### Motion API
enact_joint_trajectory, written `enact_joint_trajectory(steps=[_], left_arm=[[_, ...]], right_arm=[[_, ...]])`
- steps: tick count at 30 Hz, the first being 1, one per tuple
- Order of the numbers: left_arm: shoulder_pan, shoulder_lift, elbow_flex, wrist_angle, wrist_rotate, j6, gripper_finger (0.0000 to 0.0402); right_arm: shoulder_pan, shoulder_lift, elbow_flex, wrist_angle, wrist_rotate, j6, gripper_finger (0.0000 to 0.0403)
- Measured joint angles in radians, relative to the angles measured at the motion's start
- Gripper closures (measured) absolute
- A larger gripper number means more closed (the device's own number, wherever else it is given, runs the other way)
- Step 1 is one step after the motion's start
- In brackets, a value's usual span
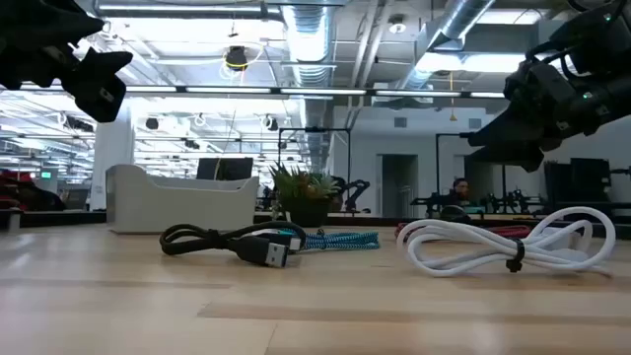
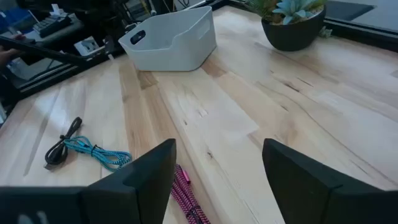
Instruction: Pick and place USB-C Cables
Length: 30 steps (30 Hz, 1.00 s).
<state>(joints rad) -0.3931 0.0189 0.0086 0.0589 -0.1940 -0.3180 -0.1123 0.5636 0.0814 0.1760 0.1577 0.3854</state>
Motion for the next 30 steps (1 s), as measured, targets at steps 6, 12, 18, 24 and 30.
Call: enact_joint_trajectory(steps=[6,12,18,24,30], left_arm=[[0.000,0.000,0.000,0.000,0.000,0.000,0.0233],[0.000,0.000,0.000,0.000,0.000,0.000,0.0233],[0.000,0.000,0.000,0.000,0.000,0.000,0.0233],[0.000,0.000,0.000,0.000,0.000,0.000,0.0233],[0.000,0.000,0.000,0.000,0.000,0.000,0.0233]], right_arm=[[0.000,0.000,0.000,0.000,0.000,0.000,0.0137],[0.000,0.000,0.000,0.000,0.000,0.000,0.0137],[0.000,0.000,0.000,0.000,0.000,0.000,0.0137],[0.000,0.000,0.000,0.000,0.000,-0.001,0.0137],[-0.011,0.000,0.000,0.013,0.001,0.000,0.0137]])
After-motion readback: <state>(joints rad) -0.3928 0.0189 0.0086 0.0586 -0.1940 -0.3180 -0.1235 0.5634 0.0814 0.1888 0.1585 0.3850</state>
